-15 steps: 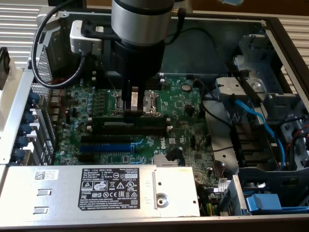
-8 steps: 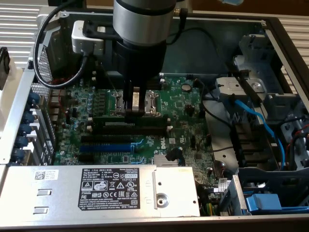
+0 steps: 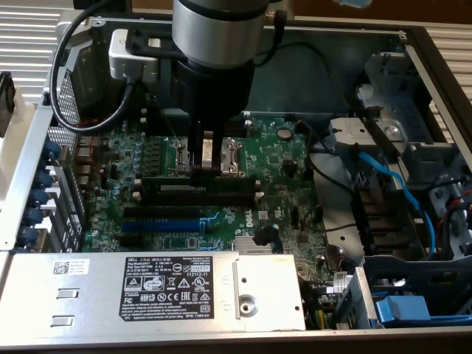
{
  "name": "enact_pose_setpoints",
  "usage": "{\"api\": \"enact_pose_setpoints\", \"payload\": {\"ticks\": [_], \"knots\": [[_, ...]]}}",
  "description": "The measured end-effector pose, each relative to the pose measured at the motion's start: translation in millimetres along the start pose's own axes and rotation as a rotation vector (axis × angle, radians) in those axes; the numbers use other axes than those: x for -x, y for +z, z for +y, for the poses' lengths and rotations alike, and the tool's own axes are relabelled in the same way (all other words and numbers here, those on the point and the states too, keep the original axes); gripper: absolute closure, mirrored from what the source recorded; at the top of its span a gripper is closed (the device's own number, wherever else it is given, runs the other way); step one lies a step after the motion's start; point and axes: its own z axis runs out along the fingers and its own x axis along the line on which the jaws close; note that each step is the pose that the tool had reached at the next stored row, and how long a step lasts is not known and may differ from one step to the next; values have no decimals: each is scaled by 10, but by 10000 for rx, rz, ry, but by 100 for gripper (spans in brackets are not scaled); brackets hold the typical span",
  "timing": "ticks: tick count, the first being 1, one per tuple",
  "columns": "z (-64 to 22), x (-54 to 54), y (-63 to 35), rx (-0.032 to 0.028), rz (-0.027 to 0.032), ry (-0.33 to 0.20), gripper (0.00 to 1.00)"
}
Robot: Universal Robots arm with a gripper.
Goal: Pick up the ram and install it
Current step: 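Insert the ram into the slot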
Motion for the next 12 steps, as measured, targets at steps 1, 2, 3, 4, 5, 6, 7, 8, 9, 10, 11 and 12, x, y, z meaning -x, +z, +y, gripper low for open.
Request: {"api": "enact_pose_setpoints", "payload": {"ticks": [1, 2, 3, 4, 5, 6, 7, 8, 9, 10, 11, 12], "knots": [[0, 0, 0, 1, 1, -1, 88], [3, -1, -1, 1, 3, -10, 88], [5, -1, -1, 2, 3, -9, 88], [5, -2, -1, 2, 3, -9, 88], [5, -2, -1, 3, 3, -8, 88], [5, -4, -1, 3, 4, -9, 88], [5, -5, -1, 4, 4, -9, 88], [5, -5, -1, 3, 4, -9, 88], [5, -5, -1, 4, 4, -9, 88], [5, -5, -1, 4, 4, -9, 88], [5, -5, 1, 4, 4, -9, 88], [4, -5, 2, 4, 3, -9, 88]]}}
